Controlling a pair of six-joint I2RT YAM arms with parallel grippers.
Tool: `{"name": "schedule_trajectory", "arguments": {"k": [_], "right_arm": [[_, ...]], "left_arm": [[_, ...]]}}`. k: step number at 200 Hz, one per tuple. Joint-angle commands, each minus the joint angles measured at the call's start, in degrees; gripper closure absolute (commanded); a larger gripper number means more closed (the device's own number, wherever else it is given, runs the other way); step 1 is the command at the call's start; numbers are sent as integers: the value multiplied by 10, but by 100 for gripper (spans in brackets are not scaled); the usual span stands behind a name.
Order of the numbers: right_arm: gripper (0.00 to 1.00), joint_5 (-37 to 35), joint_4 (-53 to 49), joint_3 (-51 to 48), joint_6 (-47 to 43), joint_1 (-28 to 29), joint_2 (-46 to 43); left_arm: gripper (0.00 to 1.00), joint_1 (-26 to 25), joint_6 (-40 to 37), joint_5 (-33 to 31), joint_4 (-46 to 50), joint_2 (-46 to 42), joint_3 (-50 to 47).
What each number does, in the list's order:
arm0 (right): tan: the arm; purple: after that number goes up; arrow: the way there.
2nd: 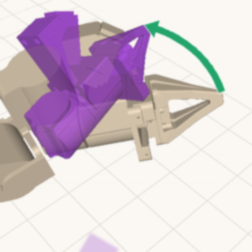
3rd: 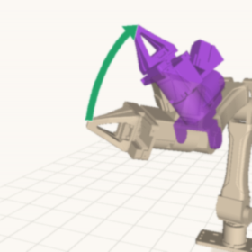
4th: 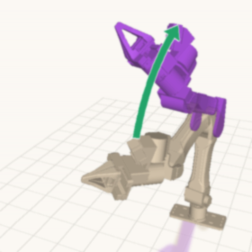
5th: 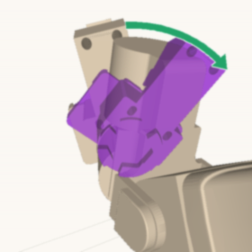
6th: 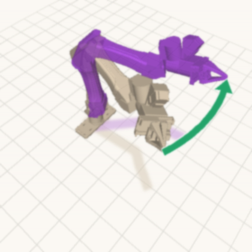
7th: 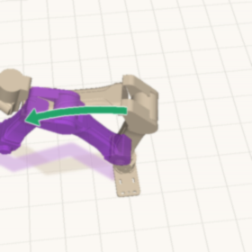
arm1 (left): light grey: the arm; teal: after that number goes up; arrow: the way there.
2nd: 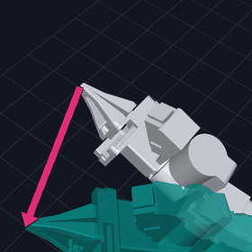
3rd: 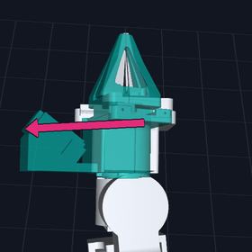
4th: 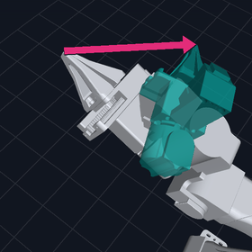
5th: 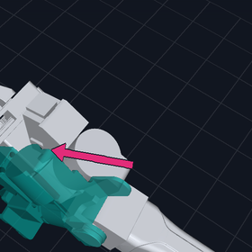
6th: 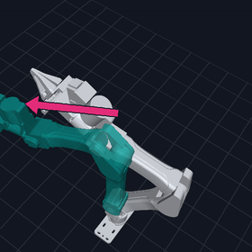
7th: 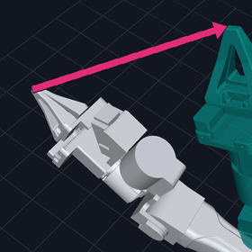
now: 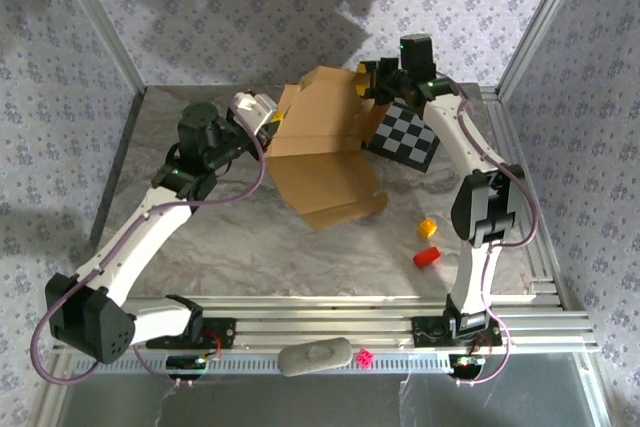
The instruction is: Fold the paper box
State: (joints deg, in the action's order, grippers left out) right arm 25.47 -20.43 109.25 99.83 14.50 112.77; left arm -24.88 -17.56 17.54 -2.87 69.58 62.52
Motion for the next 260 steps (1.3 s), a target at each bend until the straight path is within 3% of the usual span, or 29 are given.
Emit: {"name": "schedule_trajectory", "arguments": {"k": [1,27,36,56,78,99,116,144,166,200,225,260], "right_arm": [[69,4,12,22,10,7,18],[91,2,19,22,20,17,21],[100,-3,14,21,19,21,19],[100,-27,8,-3,15,35,-1],[100,-75,49,-71,27,55,-40],[100,-111,78,-119,44,73,-65],[100,-143,72,-127,42,85,-76],[100,-164,88,-127,46,97,-75],[100,-173,88,-116,45,103,-67],[100,-173,84,-100,36,111,-57],[100,-177,88,-101,28,115,-56],[100,-176,103,-111,25,116,-60]], "left_arm": [[100,-2,-20,-17,24,-24,-19],[100,2,-10,-34,20,-42,-45],[91,6,3,-49,13,-51,-57],[62,32,61,-78,-18,-77,-93],[49,78,163,-97,-35,-111,-123],[32,111,307,-144,-17,-146,-120],[33,119,454,-197,85,-148,-55],[41,122,723,-202,307,-107,105],[47,95,887,-203,364,-104,148],[50,51,998,-181,413,-48,247],[50,25,1083,-152,509,28,347],[48,-15,1103,-157,514,90,397]]}}
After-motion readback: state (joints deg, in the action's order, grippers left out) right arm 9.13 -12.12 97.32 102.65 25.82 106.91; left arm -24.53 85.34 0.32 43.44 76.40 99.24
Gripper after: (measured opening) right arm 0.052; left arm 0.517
